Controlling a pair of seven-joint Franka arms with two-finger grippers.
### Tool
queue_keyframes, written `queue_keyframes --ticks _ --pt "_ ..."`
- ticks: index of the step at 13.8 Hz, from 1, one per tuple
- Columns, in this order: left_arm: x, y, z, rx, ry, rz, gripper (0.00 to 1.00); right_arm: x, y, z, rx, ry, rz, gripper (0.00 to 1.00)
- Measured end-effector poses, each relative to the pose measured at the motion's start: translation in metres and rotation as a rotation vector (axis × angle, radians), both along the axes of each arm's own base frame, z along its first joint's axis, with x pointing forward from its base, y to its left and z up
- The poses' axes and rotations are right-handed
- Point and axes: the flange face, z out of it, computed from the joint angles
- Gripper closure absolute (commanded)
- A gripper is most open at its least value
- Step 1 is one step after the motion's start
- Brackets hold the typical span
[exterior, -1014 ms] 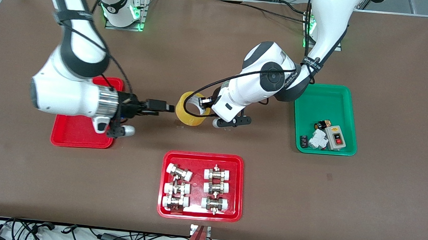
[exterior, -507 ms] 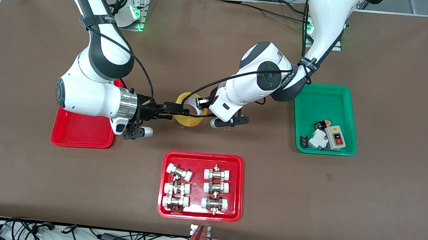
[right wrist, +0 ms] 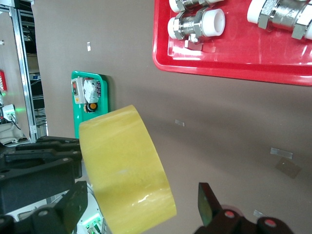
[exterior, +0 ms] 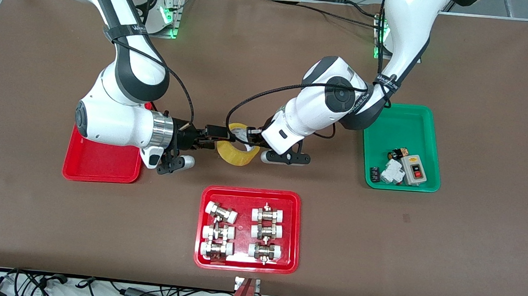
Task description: Left arm passes tape to right arm into tray
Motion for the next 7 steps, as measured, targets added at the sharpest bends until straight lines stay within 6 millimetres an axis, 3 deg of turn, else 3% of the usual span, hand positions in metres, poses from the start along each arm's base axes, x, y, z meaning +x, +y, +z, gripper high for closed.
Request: queue_keyframes --ticks 2,3,6,7 --pt "-0.0003 -0.0006 -0.0007 0.002 -0.005 -0.006 0.99 0.0000 0.0000 0.0001 0.000 -0.002 0.002 0.86" --pt "-0.0004 -0.0009 -0.0015 0.003 -0.005 -0.007 0.99 0.0001 0.0004 0.0008 0.002 -0.005 0.004 1.00" --pt "0.0003 -0.0005 -0.0020 0.003 -0.009 -0.010 0.99 0.0001 0.0002 0.0008 0.006 -0.028 0.029 1.00" --pt "0.0004 -0.0005 -0.0021 0.003 -0.010 -0.010 0.93 0.0001 0.0001 0.0008 0.008 -0.036 0.038 1.00"
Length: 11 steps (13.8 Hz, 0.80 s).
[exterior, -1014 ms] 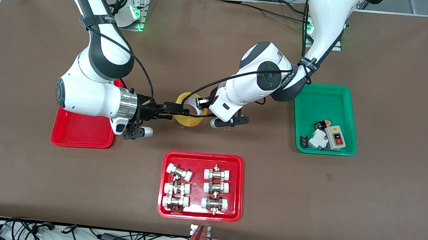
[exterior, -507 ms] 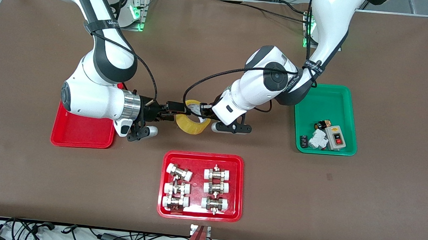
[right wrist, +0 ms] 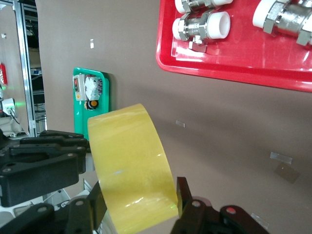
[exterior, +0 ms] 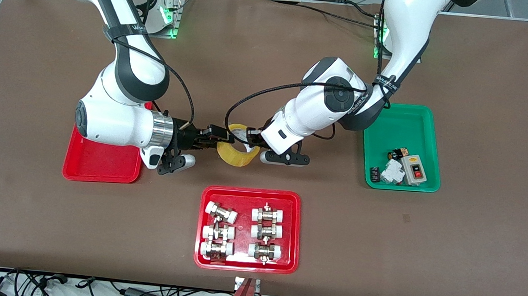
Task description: Left arm passes tape to right arm into tray
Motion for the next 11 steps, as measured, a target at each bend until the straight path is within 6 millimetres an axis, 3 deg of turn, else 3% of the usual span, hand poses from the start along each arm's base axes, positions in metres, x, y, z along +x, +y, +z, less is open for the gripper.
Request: queue_keyframes --ticks 1,2,3,8,11 --pt "0.000 0.000 0.000 0.000 0.000 0.000 0.74 0.000 0.000 0.000 0.002 -0.008 0.008 1.00" --pt "0.000 0.000 0.000 -0.001 -0.001 0.001 0.31 0.000 0.000 0.000 0.003 -0.012 0.012 1.00" --pt "0.000 0.000 0.000 -0.001 -0.002 0.001 0.00 0.000 0.000 0.000 0.003 -0.014 0.013 1.00" --pt "0.012 0.013 0.007 -0.009 -0.012 0.025 0.00 0.000 -0.001 0.000 0.003 -0.015 0.013 1.00" --pt "0.024 0.036 0.012 0.014 0.028 0.034 0.00 0.002 -0.005 0.000 0.000 -0.016 0.007 1.00"
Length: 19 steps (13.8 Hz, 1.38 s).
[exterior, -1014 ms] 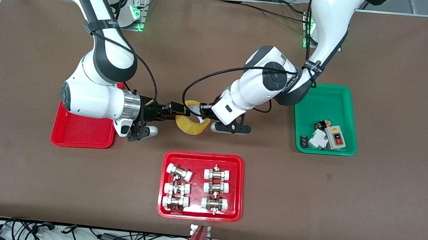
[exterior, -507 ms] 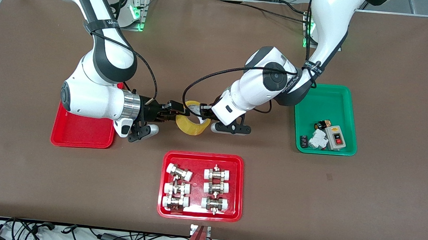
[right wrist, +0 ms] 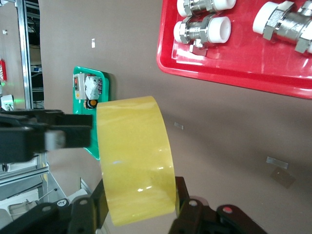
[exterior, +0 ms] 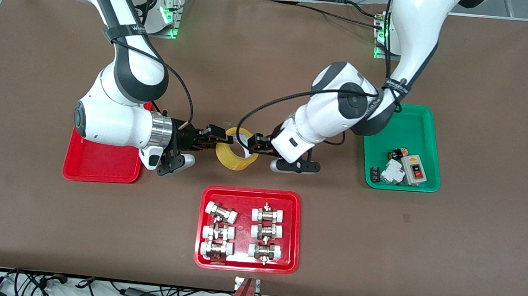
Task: Left arm passes tape to right arm into tray
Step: 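Open the left gripper and move the tape over the empty red tray, then lower the tape into the red tray and open the right gripper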
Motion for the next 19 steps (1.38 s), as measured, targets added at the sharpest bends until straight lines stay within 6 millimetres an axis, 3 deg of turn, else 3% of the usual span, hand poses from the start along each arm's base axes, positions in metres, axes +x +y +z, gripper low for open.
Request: queue_keyframes --ticks 2,4,7,10,14,16,19 --pt "0.005 0.031 0.018 0.045 0.075 -0.012 0.00 0.001 -0.011 0.000 -0.001 0.026 0.012 1.00" --pt "0.003 0.064 0.046 0.093 0.142 -0.026 0.00 0.005 -0.044 0.002 0.014 0.074 0.052 1.00" --pt "-0.003 0.106 0.074 0.146 0.214 -0.048 0.00 0.010 -0.130 -0.002 0.026 0.138 0.119 1.00" --pt "-0.007 0.134 0.075 0.264 0.204 -0.191 0.00 0.003 -0.224 -0.014 -0.002 0.202 0.186 1.00" --pt "-0.015 0.172 0.093 0.338 0.214 -0.326 0.00 -0.012 -0.327 -0.060 -0.007 0.236 0.252 1.00" --pt "-0.016 0.202 0.106 0.405 0.219 -0.343 0.00 -0.019 -0.363 -0.093 0.003 0.239 0.282 1.00" --pt "-0.020 0.240 0.127 0.474 0.232 -0.337 0.00 -0.032 -0.398 -0.144 0.025 0.266 0.320 1.00"
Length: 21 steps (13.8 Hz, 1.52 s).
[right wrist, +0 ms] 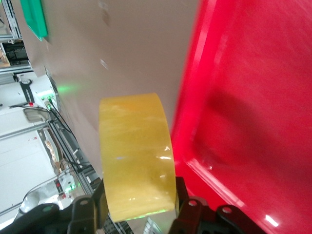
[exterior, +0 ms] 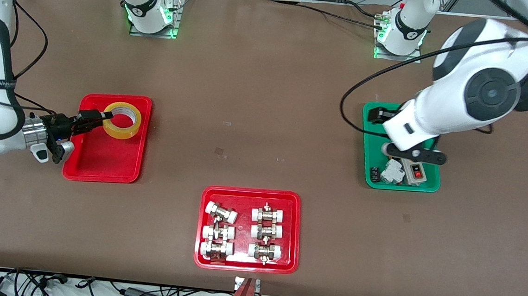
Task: Left arm passes tape to right arm into tray
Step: 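Lower the tape into the red tray and open the right gripper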
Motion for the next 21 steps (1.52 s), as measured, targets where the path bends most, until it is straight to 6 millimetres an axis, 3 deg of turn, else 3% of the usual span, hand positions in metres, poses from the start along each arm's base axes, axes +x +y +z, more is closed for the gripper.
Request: queue_keyframes --ticks 2,3,4,5,6,10,13,15,17,19,21 --pt "0.003 0.025 0.005 -0.006 0.005 -0.009 0.00 -0.004 -0.012 -0.023 -0.017 0.005 0.025 0.96" --pt "0.005 0.036 0.005 -0.015 0.009 -0.022 0.00 -0.004 -0.014 -0.030 -0.023 -0.010 0.041 0.86" --pt "0.007 0.046 0.004 -0.024 0.013 -0.038 0.00 -0.003 -0.017 -0.035 -0.033 -0.026 0.058 0.59" --pt "0.008 0.055 0.004 -0.032 0.016 -0.053 0.00 -0.003 -0.019 -0.039 -0.048 -0.041 0.076 0.25" --pt "0.009 0.065 0.003 -0.040 0.021 -0.069 0.00 -0.002 -0.021 -0.041 -0.065 -0.051 0.090 0.00" --pt "0.005 0.101 -0.002 -0.048 0.041 -0.074 0.00 0.005 -0.021 -0.039 -0.099 -0.108 0.167 0.00" --pt "-0.002 0.110 -0.003 -0.037 0.035 -0.059 0.00 0.019 0.000 -0.022 -0.166 -0.165 0.274 0.00" --pt "-0.014 0.114 -0.009 -0.018 -0.003 -0.058 0.00 0.030 0.022 0.007 -0.221 -0.215 0.350 0.00" --pt "-0.026 0.129 -0.010 0.001 -0.029 -0.045 0.00 0.038 0.043 0.043 -0.294 -0.259 0.393 0.00" --pt "-0.032 0.148 0.001 0.016 -0.060 -0.011 0.00 0.041 0.059 0.076 -0.367 -0.282 0.381 0.00" --pt "-0.033 0.160 0.027 0.021 -0.136 0.012 0.00 0.041 0.073 0.105 -0.442 -0.284 0.306 0.00"
